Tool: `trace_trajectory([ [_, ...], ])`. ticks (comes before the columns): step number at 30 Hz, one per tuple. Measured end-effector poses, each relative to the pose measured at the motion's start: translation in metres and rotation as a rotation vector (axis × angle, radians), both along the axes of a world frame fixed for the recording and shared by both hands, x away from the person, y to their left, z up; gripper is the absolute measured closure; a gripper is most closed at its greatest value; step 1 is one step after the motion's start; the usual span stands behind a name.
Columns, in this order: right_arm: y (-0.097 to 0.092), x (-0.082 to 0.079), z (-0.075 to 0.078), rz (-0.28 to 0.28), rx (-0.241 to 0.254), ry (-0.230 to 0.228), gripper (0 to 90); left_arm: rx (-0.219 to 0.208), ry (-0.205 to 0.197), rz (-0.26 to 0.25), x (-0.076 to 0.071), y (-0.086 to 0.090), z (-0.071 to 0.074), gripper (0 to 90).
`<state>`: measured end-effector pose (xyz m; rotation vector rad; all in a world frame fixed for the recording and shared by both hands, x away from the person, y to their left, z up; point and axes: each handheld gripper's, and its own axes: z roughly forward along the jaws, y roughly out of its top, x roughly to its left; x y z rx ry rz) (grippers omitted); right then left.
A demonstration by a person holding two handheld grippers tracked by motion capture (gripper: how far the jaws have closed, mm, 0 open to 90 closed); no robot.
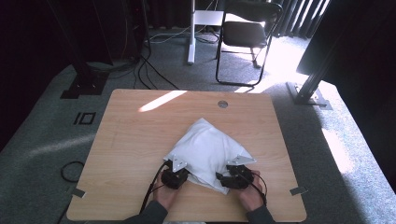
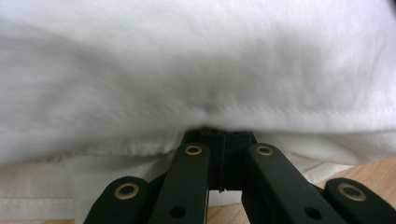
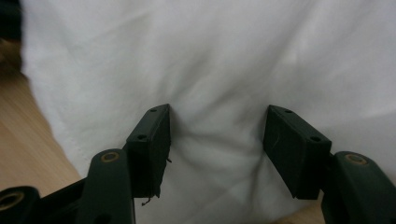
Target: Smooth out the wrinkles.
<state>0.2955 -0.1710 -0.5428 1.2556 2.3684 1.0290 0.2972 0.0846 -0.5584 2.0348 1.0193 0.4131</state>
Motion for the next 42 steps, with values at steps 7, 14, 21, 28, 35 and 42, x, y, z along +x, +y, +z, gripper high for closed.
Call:
trace_trajectory([
  [7, 0.000, 0.020, -0.007, 0.000, -0.061, -0.032, 40.1, -0.060, 0.026, -0.051, -0.013, 0.005, 0.005, 74.9],
  [14, -0.011, 0.051, -0.006, -0.045, -0.076, -0.027, 35.9, -0.092, -0.040, -0.138, -0.037, 0.015, 0.040, 68.4],
  [21, -0.020, 0.060, 0.004, -0.043, -0.077, -0.040, 40.3, -0.096, -0.191, -0.030, 0.001, 0.042, 0.080, 63.3],
  [28, -0.037, 0.058, 0.038, -0.107, 0.037, -0.184, 42.9, -0.120, -0.195, 0.092, 0.097, 0.057, 0.090, 61.1],
  [35, -0.040, 0.084, 0.046, -0.147, 0.069, -0.183, 42.4, -0.111, -0.132, 0.129, 0.155, 0.044, 0.078, 58.5],
  [42, -0.042, 0.122, 0.018, -0.216, 0.049, -0.088, 42.2, -0.116, -0.009, 0.124, 0.186, 0.025, 0.054, 53.1],
])
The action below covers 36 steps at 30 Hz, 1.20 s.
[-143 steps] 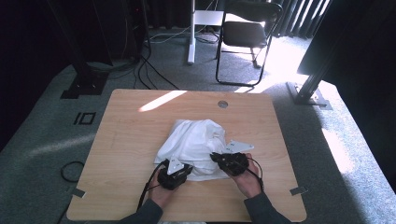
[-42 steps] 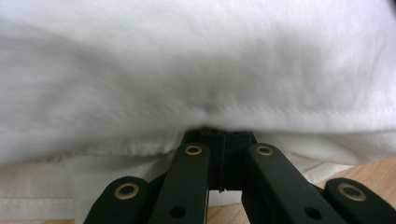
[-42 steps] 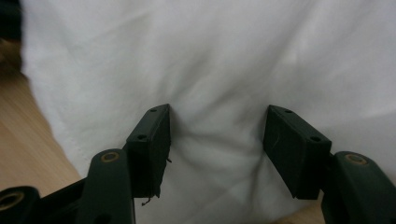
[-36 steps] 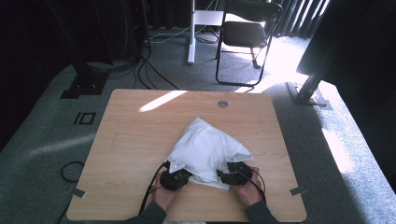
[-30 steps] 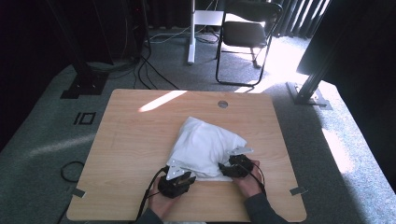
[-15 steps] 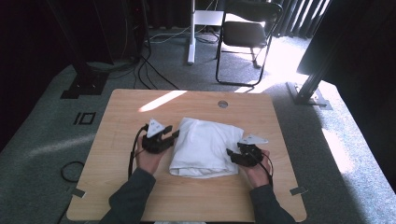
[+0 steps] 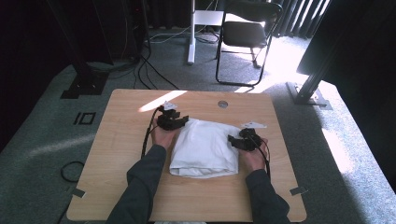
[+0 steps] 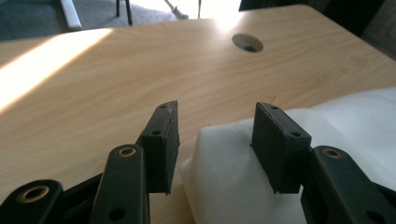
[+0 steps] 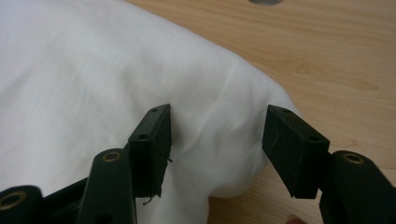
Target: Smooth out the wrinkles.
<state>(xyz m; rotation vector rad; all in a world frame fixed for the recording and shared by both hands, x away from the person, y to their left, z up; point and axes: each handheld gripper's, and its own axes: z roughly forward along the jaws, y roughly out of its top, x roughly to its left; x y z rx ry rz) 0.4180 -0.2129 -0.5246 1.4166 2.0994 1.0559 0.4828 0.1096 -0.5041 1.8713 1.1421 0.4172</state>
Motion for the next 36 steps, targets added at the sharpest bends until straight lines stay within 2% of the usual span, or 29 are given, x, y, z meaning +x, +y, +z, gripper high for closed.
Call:
trace_trajectory([
  [2, 0.000, 0.002, -0.003, 0.005, 0.002, 0.013, 43.6, -0.009, 0.016, -0.001, 0.001, -0.001, -0.002, 55.5],
  [3, 0.002, 0.007, -0.008, 0.017, -0.007, 0.040, 46.5, -0.013, 0.031, -0.010, 0.002, -0.001, -0.003, 68.3],
  [4, 0.003, 0.009, -0.011, 0.026, -0.008, 0.053, 49.2, 0.011, 0.050, -0.033, 0.002, -0.004, -0.005, 78.1],
  [5, 0.003, 0.009, -0.011, 0.026, -0.008, 0.053, 49.2, 0.011, 0.050, -0.033, 0.002, -0.004, -0.005, 86.9],
  [8, 0.009, 0.013, -0.017, 0.067, -0.007, 0.083, 71.1, 0.027, 0.054, -0.026, 0.002, -0.003, -0.006, 88.6],
  [9, 0.013, 0.013, -0.019, 0.082, -0.025, 0.094, 78.0, 0.035, 0.042, -0.012, 0.001, -0.001, -0.005, 89.1],
  [10, 0.016, 0.013, -0.021, 0.086, -0.058, 0.099, 82.8, 0.025, 0.035, 0.004, -0.001, 0.002, -0.004, 89.3],
  [12, 0.019, 0.013, -0.021, 0.079, -0.083, 0.094, 86.9, -0.027, 0.024, 0.031, -0.003, 0.011, -0.003, 89.4],
  [15, 0.022, 0.012, -0.020, 0.089, -0.120, 0.089, 88.2, -0.068, 0.014, 0.083, -0.008, 0.026, -0.002, 89.8],
  [19, 0.026, 0.009, -0.020, 0.090, -0.172, 0.077, 88.5, -0.078, 0.040, 0.135, -0.011, 0.045, -0.010, 89.8],
  [23, 0.027, 0.007, -0.021, 0.096, -0.158, 0.071, 88.8, -0.065, 0.089, 0.164, -0.015, 0.059, -0.026, 89.8],
  [25, 0.028, 0.006, -0.021, 0.099, -0.157, 0.068, 88.8, -0.053, 0.114, 0.169, -0.018, 0.060, -0.035, 89.7],
  [27, 0.029, 0.005, -0.021, 0.097, -0.159, 0.066, 88.8, -0.060, 0.118, 0.176, -0.021, 0.060, -0.037, 89.4],
  [29, 0.030, 0.004, -0.020, 0.087, -0.158, 0.073, 87.6, -0.088, 0.098, 0.168, -0.024, 0.060, -0.031, 87.5],
  [30, 0.030, 0.004, -0.019, 0.086, -0.156, 0.079, 83.6, -0.090, 0.079, 0.160, -0.027, 0.059, -0.025, 82.5],
  [31, 0.029, 0.003, -0.017, 0.077, -0.147, 0.077, 74.1, -0.077, 0.054, 0.153, -0.030, 0.057, -0.017, 76.6],
  [32, 0.026, 0.000, -0.014, 0.072, -0.129, 0.060, 65.8, -0.076, 0.019, 0.138, -0.036, 0.056, -0.008, 70.8],
  [33, 0.022, -0.004, -0.008, 0.069, -0.090, 0.034, 58.6, -0.083, 0.004, 0.133, -0.040, 0.056, -0.003, 67.2],
  [34, 0.020, -0.007, -0.004, 0.066, -0.065, 0.019, 54.9, -0.080, -0.009, 0.123, -0.045, 0.054, 0.004, 65.5],
  [35, 0.020, -0.007, -0.004, 0.066, -0.065, 0.019, 54.9, -0.080, -0.009, 0.123, -0.045, 0.054, 0.004, 63.1],
  [36, 0.018, -0.012, 0.002, 0.064, -0.041, -0.008, 52.2, -0.074, -0.040, 0.091, -0.059, 0.048, 0.014, 63.1],
])
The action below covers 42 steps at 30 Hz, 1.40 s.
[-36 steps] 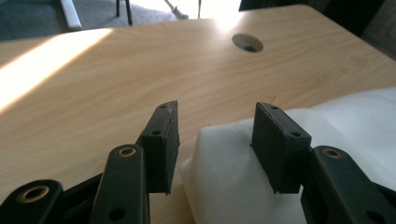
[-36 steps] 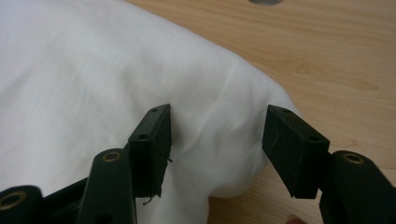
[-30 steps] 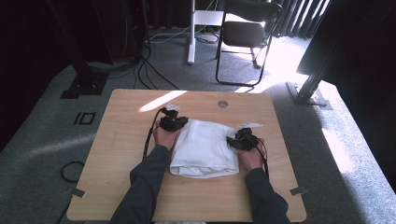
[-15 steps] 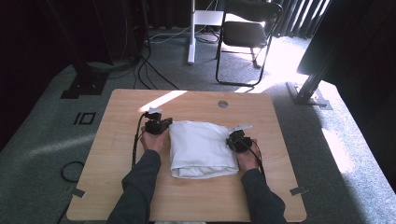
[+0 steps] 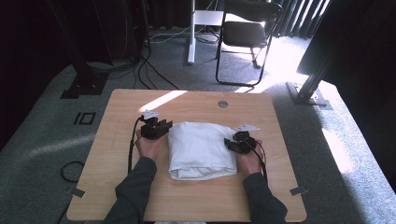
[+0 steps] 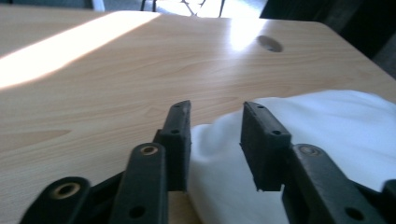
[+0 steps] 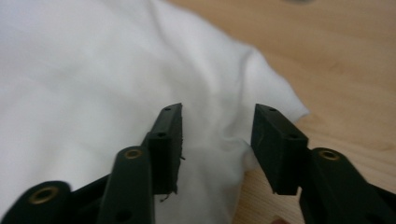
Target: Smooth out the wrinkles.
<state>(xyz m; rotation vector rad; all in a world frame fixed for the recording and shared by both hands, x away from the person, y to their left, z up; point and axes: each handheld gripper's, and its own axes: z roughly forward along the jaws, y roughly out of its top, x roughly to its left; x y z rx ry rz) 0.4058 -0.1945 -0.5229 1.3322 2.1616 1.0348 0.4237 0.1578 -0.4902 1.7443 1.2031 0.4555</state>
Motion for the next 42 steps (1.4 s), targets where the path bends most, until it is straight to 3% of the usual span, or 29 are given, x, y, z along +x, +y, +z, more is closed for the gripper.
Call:
trace_trajectory([
  [1, -0.001, -0.012, 0.011, 0.024, 0.041, -0.037, 47.6, -0.005, -0.015, -0.023, -0.009, -0.003, 0.003, 58.9],
  [6, 0.001, -0.046, 0.016, 0.157, 0.092, -0.028, 42.7, 0.002, -0.021, -0.129, -0.058, -0.015, 0.005, 55.9],
  [7, 0.001, -0.053, 0.013, 0.175, 0.092, -0.014, 42.7, -0.002, -0.017, -0.150, -0.067, -0.016, 0.002, 55.6],
  [10, 0.004, -0.069, 0.000, 0.203, 0.043, 0.015, 42.5, 0.047, 0.013, -0.202, -0.095, -0.021, -0.014, 54.8],
  [11, 0.005, -0.074, -0.007, 0.206, 0.027, 0.028, 42.8, 0.055, 0.011, -0.198, -0.099, -0.021, -0.017, 54.8],
  [13, 0.006, -0.076, -0.012, 0.195, 0.007, 0.036, 43.8, 0.034, 0.023, -0.199, -0.104, -0.017, -0.021, 54.9],
  [18, 0.015, -0.067, -0.025, 0.181, -0.003, 0.075, 46.0, 0.090, 0.022, -0.200, -0.105, -0.017, -0.031, 53.8],
  [22, 0.025, -0.060, -0.028, 0.171, -0.020, 0.071, 46.6, 0.122, 0.005, -0.179, -0.098, -0.017, -0.032, 53.7],
  [31, 0.056, -0.016, -0.029, 0.139, 0.016, 0.070, 46.2, 0.190, -0.014, -0.042, -0.062, -0.002, -0.026, 53.8],
  [33, 0.059, -0.013, -0.029, 0.139, 0.018, 0.070, 45.9, 0.179, -0.013, -0.017, -0.054, 0.002, -0.025, 53.7],
  [36, 0.064, -0.004, -0.027, 0.136, 0.025, 0.076, 41.6, 0.126, -0.014, 0.008, -0.048, 0.012, -0.021, 50.6],
  [39, 0.058, -0.008, -0.020, 0.119, 0.046, 0.063, 34.5, 0.082, -0.041, 0.025, -0.057, 0.024, -0.010, 48.8],
  [40, 0.048, -0.019, -0.012, 0.117, 0.064, 0.032, 31.2, 0.072, -0.045, 0.024, -0.059, 0.027, -0.007, 47.8],
  [42, 0.042, -0.026, -0.007, 0.117, 0.073, 0.014, 30.7, 0.064, -0.058, 0.019, -0.068, 0.035, -0.002, 47.1],
])
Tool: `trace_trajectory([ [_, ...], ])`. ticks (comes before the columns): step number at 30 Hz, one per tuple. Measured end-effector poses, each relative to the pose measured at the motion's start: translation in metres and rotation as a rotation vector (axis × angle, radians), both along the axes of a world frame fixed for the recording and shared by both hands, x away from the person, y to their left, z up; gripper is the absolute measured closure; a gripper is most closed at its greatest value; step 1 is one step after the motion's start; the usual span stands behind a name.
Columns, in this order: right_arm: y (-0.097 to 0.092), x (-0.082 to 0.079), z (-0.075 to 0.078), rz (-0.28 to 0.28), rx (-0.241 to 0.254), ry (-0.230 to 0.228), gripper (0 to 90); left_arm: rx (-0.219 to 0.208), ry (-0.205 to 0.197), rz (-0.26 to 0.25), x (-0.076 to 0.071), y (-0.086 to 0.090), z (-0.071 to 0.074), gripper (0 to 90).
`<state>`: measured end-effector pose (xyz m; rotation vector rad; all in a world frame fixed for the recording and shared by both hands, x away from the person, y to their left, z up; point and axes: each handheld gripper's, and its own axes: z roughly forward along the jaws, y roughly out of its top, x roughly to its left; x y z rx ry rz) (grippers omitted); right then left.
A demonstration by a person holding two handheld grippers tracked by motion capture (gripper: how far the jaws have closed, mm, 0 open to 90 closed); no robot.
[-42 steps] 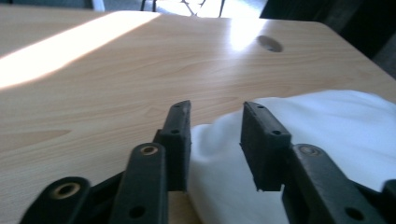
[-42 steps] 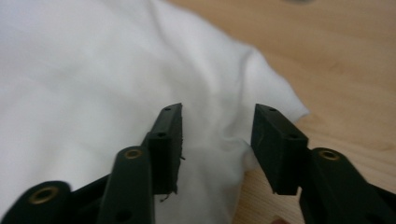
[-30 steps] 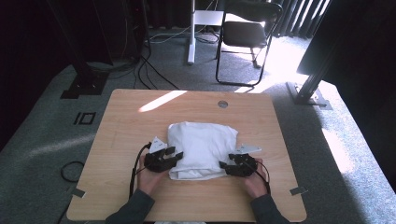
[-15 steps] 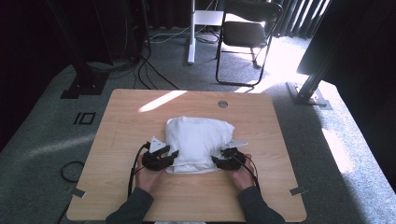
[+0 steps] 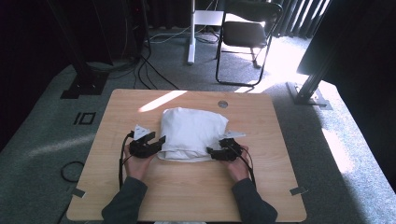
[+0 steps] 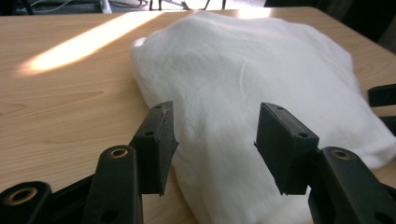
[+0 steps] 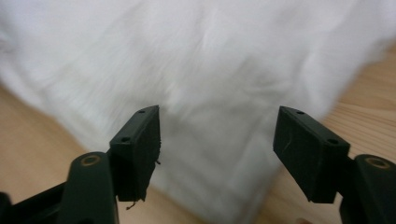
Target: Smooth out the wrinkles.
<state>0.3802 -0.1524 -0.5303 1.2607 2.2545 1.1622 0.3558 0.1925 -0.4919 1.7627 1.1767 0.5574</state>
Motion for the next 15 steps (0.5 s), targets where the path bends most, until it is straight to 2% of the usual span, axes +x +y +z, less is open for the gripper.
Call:
trace_trajectory([
  [1, -0.007, -0.007, 0.004, -0.002, 0.010, -0.016, 30.5, -0.006, -0.003, 0.002, -0.005, 0.004, 0.002, 46.6],
  [2, -0.022, -0.022, 0.008, -0.007, 0.026, -0.040, 30.4, -0.018, -0.006, 0.002, -0.009, 0.008, 0.003, 46.5],
  [3, -0.022, -0.022, 0.008, -0.007, 0.026, -0.040, 30.4, -0.030, -0.015, 0.000, -0.015, 0.012, 0.004, 46.5],
  [7, -0.049, -0.043, 0.004, -0.031, 0.024, -0.057, 30.4, -0.038, -0.028, 0.003, -0.027, 0.020, 0.004, 45.6],
  [9, -0.058, -0.046, 0.002, -0.049, 0.016, -0.044, 30.2, -0.045, -0.029, 0.006, -0.030, 0.022, 0.002, 45.6],
  [10, -0.065, -0.046, 0.001, -0.065, 0.038, -0.039, 30.3, -0.042, -0.028, 0.005, -0.030, 0.022, 0.002, 45.5],
  [11, -0.073, -0.046, 0.001, -0.080, 0.086, -0.026, 30.5, -0.038, -0.023, 0.004, -0.030, 0.022, 0.001, 45.4],
  [12, -0.073, -0.046, 0.001, -0.080, 0.086, -0.026, 30.5, -0.035, -0.024, 0.007, -0.031, 0.022, 0.001, 45.4],
  [15, -0.086, -0.047, 0.003, -0.115, 0.126, -0.028, 30.3, -0.038, -0.030, 0.011, -0.033, 0.024, 0.000, 45.2],
])
